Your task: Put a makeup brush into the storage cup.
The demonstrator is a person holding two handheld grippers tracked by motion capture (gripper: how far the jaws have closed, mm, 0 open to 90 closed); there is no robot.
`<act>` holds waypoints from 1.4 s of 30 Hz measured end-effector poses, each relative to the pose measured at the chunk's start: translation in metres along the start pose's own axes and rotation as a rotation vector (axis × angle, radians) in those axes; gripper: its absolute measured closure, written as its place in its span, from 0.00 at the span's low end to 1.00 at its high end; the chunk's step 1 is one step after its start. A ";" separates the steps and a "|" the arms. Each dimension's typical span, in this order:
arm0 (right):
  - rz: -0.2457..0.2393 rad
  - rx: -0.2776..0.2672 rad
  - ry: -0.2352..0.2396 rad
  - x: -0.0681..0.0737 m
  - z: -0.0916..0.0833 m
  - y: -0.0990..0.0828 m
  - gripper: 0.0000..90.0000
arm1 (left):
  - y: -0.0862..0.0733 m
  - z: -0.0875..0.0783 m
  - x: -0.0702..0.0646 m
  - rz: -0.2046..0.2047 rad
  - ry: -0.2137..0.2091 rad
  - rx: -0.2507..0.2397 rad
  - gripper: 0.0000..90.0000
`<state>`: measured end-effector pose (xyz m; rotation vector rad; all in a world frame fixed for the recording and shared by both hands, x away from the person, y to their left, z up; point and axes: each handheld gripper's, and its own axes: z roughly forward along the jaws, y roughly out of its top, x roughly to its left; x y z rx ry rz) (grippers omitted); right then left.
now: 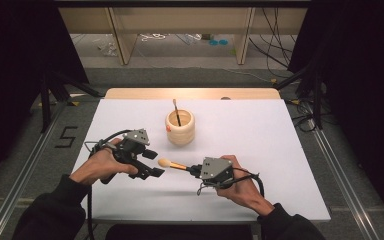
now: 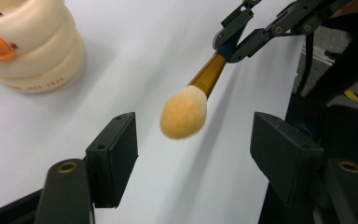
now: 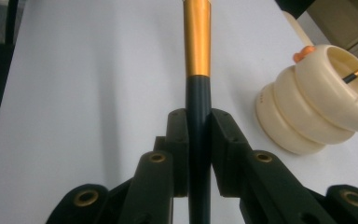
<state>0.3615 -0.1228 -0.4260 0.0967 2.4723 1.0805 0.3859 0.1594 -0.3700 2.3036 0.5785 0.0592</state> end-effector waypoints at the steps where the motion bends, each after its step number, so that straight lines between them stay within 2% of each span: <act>1: 0.014 -0.011 -0.002 -0.002 -0.001 0.000 0.87 | -0.001 -0.001 0.000 0.001 0.007 -0.009 0.35; 2: 0.024 -0.017 -0.015 -0.003 -0.003 -0.001 0.87 | -0.003 0.000 -0.002 -0.027 0.021 -0.041 0.35; 3: 0.035 -0.022 -0.023 -0.004 -0.004 -0.001 0.87 | -0.004 0.000 -0.001 -0.025 0.024 -0.061 0.35; 4: 0.035 -0.022 -0.023 -0.004 -0.004 -0.001 0.87 | -0.004 0.000 -0.001 -0.025 0.024 -0.061 0.35; 5: 0.055 -0.031 -0.026 -0.006 -0.005 -0.002 0.87 | -0.006 0.000 -0.003 -0.051 0.041 -0.075 0.35; 6: 0.083 -0.051 -0.034 -0.009 -0.007 -0.003 0.87 | -0.009 0.002 -0.004 -0.058 0.054 -0.098 0.35; 8: 0.105 -0.074 -0.039 -0.011 -0.008 -0.003 0.87 | -0.011 0.003 -0.005 -0.067 0.064 -0.107 0.35; 10: 0.125 -0.095 -0.038 -0.013 -0.010 -0.003 0.87 | -0.016 0.008 -0.009 -0.091 0.073 -0.148 0.36; 12: 0.129 -0.100 -0.039 -0.013 -0.010 -0.003 0.87 | -0.017 0.009 -0.010 -0.093 0.079 -0.167 0.35; 14: 0.135 -0.107 -0.038 -0.013 -0.010 -0.003 0.87 | -0.020 0.014 -0.013 -0.100 0.089 -0.217 0.35; 16: 0.137 -0.110 -0.037 -0.013 -0.010 -0.003 0.87 | -0.021 0.015 -0.014 -0.104 0.094 -0.225 0.35; 17: 0.140 -0.118 -0.038 -0.013 -0.010 -0.003 0.87 | -0.022 0.017 -0.015 -0.112 0.093 -0.259 0.35; 18: 0.143 -0.123 -0.040 -0.013 -0.010 -0.003 0.87 | -0.022 0.017 -0.015 -0.112 0.093 -0.259 0.35; 20: 0.147 -0.129 -0.039 -0.013 -0.010 -0.002 0.87 | -0.023 0.021 -0.017 -0.133 0.088 -0.307 0.35; 22: 0.151 -0.138 -0.045 -0.014 -0.011 -0.002 0.87 | -0.024 0.023 -0.017 -0.132 0.085 -0.319 0.35; 24: 0.157 -0.145 -0.044 -0.014 -0.011 -0.002 0.87 | -0.026 0.027 -0.019 -0.155 0.089 -0.355 0.35; 32: 0.162 -0.151 -0.049 -0.013 -0.011 -0.002 0.87 | -0.027 0.032 -0.020 -0.189 0.098 -0.419 0.35; 42: 0.164 -0.161 -0.033 -0.009 -0.007 0.000 0.87 | -0.023 0.040 -0.024 -0.213 0.091 -0.465 0.39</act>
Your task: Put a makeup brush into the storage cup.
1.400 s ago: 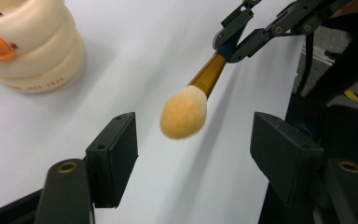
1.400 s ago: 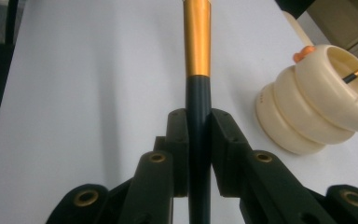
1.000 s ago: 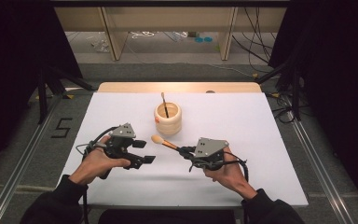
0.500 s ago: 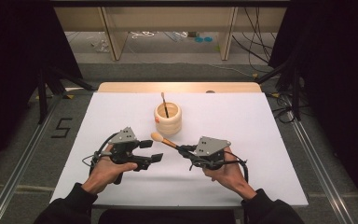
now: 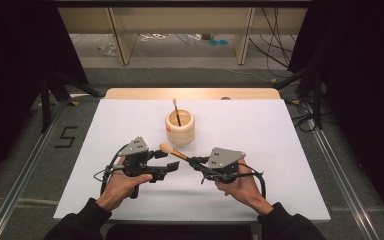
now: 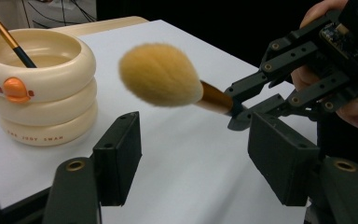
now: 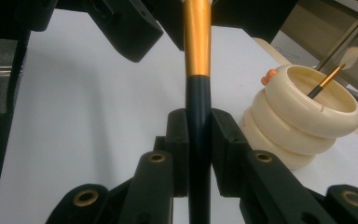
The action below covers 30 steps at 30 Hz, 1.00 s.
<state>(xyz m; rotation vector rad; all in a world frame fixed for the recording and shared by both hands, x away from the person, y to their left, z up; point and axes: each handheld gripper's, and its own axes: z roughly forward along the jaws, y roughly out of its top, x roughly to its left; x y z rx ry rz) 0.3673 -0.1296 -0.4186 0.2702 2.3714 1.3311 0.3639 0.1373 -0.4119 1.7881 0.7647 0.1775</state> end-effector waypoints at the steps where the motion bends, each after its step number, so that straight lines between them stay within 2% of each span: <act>1: 0.000 0.000 0.000 0.000 0.000 0.000 0.87 | 0.000 0.000 0.000 0.000 0.000 0.000 0.39; 3: 0.007 -0.005 0.006 0.001 0.001 0.000 0.87 | 0.000 0.003 -0.001 -0.022 -0.013 -0.011 0.40; 6: 0.014 -0.011 0.006 0.002 0.002 0.000 0.87 | 0.000 0.005 -0.002 -0.018 -0.016 -0.017 0.43; 12: 0.026 -0.022 0.007 0.002 0.002 0.000 0.87 | 0.000 0.010 -0.004 -0.046 -0.041 -0.033 0.48; 16: 0.033 -0.026 0.012 0.002 0.003 0.000 0.87 | 0.001 0.011 -0.003 -0.049 -0.042 -0.041 0.53; 19: 0.039 -0.032 0.010 0.002 0.003 0.000 0.87 | 0.003 0.012 -0.003 -0.084 -0.056 -0.054 0.56; 20: 0.039 -0.032 0.010 0.002 0.003 0.000 0.87 | 0.003 0.012 -0.003 -0.084 -0.056 -0.054 0.56; 21: 0.050 -0.040 0.013 0.002 0.003 0.000 0.87 | 0.003 0.012 -0.002 -0.066 -0.061 -0.056 0.57; 22: 0.054 -0.042 0.016 0.002 0.003 0.001 0.87 | 0.003 0.014 -0.004 -0.088 -0.059 -0.060 0.58; 25: 0.058 -0.051 0.008 0.002 0.003 0.001 0.87 | 0.004 0.015 -0.004 -0.077 -0.073 -0.063 0.59; 30: 0.070 -0.055 0.010 0.002 0.003 0.001 0.87 | 0.005 0.017 -0.006 -0.089 -0.073 -0.069 0.63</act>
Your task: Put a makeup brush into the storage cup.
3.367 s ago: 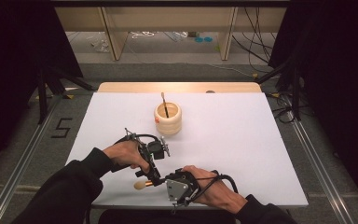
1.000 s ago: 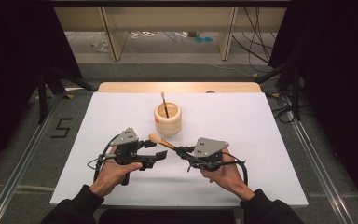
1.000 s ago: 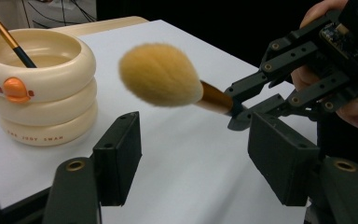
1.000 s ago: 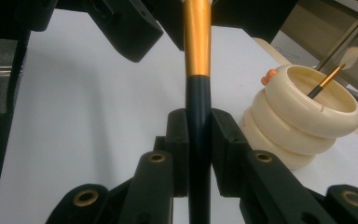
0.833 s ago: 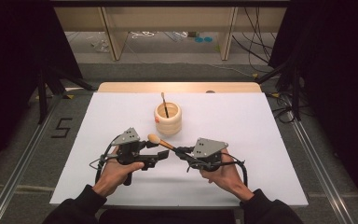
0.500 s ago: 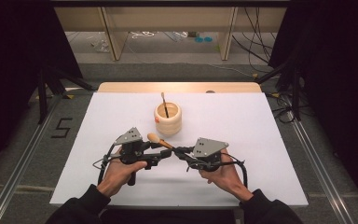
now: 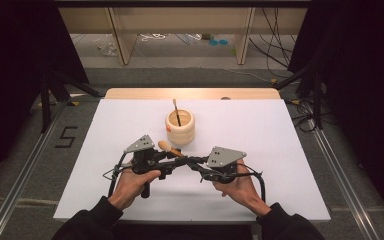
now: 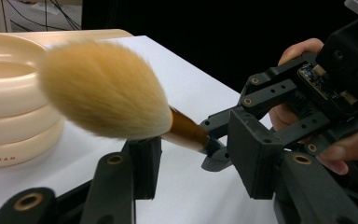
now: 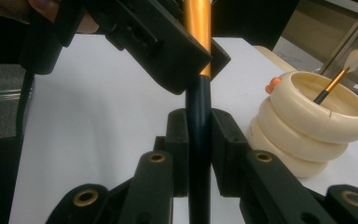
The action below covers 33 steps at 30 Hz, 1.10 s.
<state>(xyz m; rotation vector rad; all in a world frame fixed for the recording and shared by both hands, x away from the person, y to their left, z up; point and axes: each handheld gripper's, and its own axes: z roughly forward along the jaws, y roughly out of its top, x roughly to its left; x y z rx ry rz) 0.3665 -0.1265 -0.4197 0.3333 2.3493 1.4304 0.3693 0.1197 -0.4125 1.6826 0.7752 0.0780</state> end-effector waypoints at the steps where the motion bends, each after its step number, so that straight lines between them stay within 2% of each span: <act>1: 0.001 -0.001 0.000 0.000 0.000 0.000 0.87 | 0.000 0.000 0.000 -0.005 0.002 -0.004 0.64; 9: 0.014 -0.001 0.005 0.000 0.001 -0.001 0.87 | 0.001 0.001 0.000 -0.035 0.004 -0.022 0.70; 11: 0.019 -0.004 0.007 0.000 0.001 -0.001 0.87 | 0.001 0.002 0.000 -0.053 -0.003 -0.031 0.70; 16: 0.031 -0.015 0.009 -0.001 0.001 -0.001 0.87 | 0.001 0.003 -0.001 -0.046 -0.006 -0.033 0.72; 17: 0.041 -0.016 0.014 0.000 0.001 -0.001 0.87 | 0.001 0.003 -0.001 -0.042 -0.013 -0.036 0.75; 21: 0.047 -0.023 0.015 0.000 0.001 -0.001 0.87 | 0.002 0.003 0.000 -0.058 -0.019 -0.044 0.79; 27: 0.051 -0.031 0.013 -0.001 0.000 -0.001 0.87 | 0.002 0.003 -0.001 -0.053 -0.027 -0.049 0.78; 33: 0.065 -0.037 0.011 -0.001 0.000 -0.001 0.87 | 0.001 0.004 -0.002 -0.068 -0.018 -0.063 0.79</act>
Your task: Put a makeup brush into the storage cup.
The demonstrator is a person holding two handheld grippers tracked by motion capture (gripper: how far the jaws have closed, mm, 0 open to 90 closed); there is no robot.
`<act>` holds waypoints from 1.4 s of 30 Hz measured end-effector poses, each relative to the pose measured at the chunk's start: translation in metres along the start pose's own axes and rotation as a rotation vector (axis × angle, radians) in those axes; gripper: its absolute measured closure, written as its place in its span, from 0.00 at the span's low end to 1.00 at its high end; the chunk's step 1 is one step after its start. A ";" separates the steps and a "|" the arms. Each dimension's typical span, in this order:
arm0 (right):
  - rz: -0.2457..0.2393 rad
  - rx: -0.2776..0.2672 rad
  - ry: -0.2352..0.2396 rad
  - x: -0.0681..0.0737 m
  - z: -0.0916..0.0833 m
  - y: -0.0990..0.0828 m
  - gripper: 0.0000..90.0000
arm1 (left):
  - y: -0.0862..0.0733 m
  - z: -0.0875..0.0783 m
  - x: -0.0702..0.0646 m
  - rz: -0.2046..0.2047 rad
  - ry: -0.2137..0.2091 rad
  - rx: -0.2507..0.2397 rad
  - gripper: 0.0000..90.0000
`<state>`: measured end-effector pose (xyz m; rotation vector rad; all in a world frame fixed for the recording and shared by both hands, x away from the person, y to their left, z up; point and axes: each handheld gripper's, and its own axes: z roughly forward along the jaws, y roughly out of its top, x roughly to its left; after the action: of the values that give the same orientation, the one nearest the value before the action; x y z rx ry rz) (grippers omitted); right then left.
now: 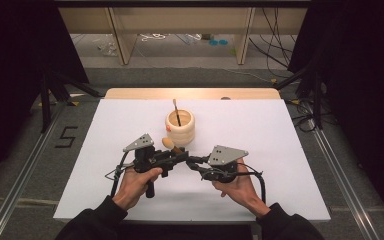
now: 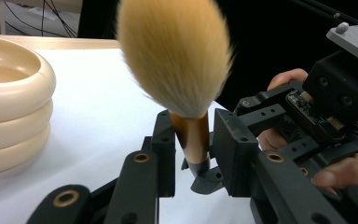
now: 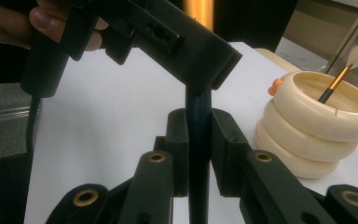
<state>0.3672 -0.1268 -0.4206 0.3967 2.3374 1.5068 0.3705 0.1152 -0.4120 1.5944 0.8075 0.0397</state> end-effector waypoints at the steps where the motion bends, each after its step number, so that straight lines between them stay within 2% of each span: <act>1: -0.001 -0.002 0.001 0.000 0.000 0.000 0.87 | 0.000 0.000 0.000 -0.007 0.004 0.000 0.79; 8: 0.005 0.004 0.009 0.001 0.001 0.000 0.87 | 0.000 0.000 0.000 0.012 -0.011 0.001 0.83; 9: 0.004 0.003 0.009 0.001 0.001 0.000 0.87 | 0.000 0.000 0.000 0.026 -0.019 0.001 0.84; 18: 0.016 0.000 0.011 0.001 0.001 0.000 0.87 | 0.000 0.002 -0.001 0.020 -0.022 -0.004 0.85; 19: 0.018 0.001 0.011 0.001 0.001 0.000 0.87 | 0.000 0.002 -0.002 0.019 -0.011 0.000 0.85; 21: 0.028 -0.001 0.014 0.001 0.002 -0.001 0.87 | 0.000 0.002 -0.002 0.030 -0.013 -0.001 0.85; 28: 0.050 -0.001 0.024 0.001 0.001 -0.001 0.87 | 0.000 0.003 -0.003 0.023 -0.006 -0.009 0.85; 34: 0.058 -0.009 0.016 0.001 0.002 -0.001 0.87 | 0.000 0.003 -0.004 0.040 0.007 -0.012 0.85; 35: 0.059 -0.012 0.013 0.001 0.003 -0.001 0.87 | 0.000 0.004 -0.005 0.060 0.005 -0.016 0.85; 42: 0.095 -0.018 0.016 0.001 0.004 -0.004 0.87 | -0.001 0.007 -0.008 0.067 0.036 -0.013 0.86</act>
<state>0.3680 -0.1251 -0.4259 0.4994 2.3458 1.5776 0.3670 0.1051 -0.4105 1.6117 0.7800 0.1216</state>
